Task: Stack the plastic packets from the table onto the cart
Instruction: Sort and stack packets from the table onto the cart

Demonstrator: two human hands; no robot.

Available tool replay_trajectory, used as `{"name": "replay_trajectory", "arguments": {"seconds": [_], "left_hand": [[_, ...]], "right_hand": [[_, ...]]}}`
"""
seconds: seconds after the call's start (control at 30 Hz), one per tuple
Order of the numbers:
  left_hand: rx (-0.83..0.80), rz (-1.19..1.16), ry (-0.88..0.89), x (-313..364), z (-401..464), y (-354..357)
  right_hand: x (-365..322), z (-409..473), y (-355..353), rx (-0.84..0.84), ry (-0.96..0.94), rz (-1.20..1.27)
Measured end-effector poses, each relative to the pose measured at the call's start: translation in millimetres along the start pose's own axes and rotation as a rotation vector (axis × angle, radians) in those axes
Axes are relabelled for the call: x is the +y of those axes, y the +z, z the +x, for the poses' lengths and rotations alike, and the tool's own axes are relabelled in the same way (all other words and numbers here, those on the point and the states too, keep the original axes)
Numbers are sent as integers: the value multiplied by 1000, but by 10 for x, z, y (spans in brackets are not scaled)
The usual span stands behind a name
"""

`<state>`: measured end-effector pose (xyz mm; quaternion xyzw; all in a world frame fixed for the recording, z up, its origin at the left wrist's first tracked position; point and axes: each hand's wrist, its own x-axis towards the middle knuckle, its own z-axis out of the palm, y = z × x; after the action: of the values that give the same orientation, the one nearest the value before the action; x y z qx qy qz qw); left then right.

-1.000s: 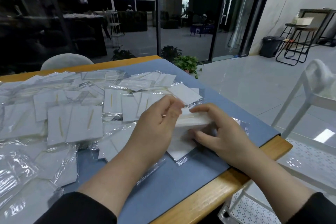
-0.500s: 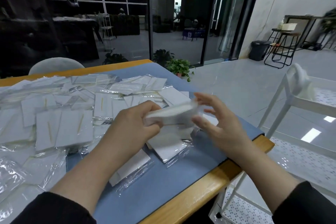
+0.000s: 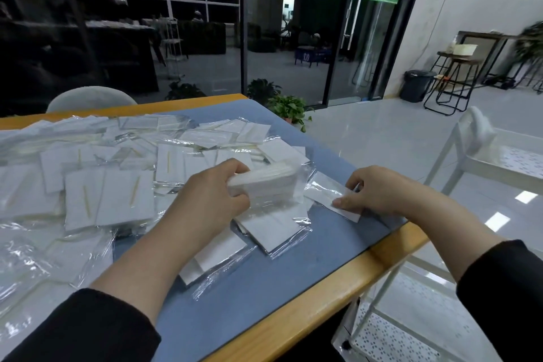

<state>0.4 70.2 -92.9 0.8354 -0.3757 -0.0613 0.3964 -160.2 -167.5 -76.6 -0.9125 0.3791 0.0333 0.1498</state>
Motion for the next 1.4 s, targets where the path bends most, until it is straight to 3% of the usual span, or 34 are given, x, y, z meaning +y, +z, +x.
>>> {"name": "replay_trajectory", "arguments": {"seconds": [0.13, 0.27, 0.33, 0.43, 0.53, 0.67, 0.8, 0.9, 1.03, 1.17, 1.4], "left_hand": [[58, -69, -20, -2, 25, -12], [165, -158, -16, 9, 50, -73], [198, -206, -29, 27, 40, -92], [201, -248, -24, 21, 25, -103], [152, -293, -4, 31, 5, -102], [21, -340, 40, 76, -42, -63], [-96, -296, 61, 116, -95, -15], [-188, -283, 54, 149, -123, 20], [-227, -130, 101, 167, -137, 33], [-88, -1, 88, 127, -67, 30], [222, -176, 57, 223, -103, -454]], "right_hand": [[22, -42, -5, 65, -26, 68], [102, -159, -59, 464, -101, 330], [76, -264, -129, 562, -238, 414], [-91, -427, -197, 411, -543, 300], [-259, -414, -114, 325, -639, 226], [-421, -250, 266, 506, -617, 465], [-513, -168, 541, 342, -424, 901], [-534, -145, 584, 278, -407, 933], [-530, -110, 657, 346, -442, 892], [-486, -107, 669, 289, -435, 898], [-505, -226, 638, 458, -431, 756]]}}
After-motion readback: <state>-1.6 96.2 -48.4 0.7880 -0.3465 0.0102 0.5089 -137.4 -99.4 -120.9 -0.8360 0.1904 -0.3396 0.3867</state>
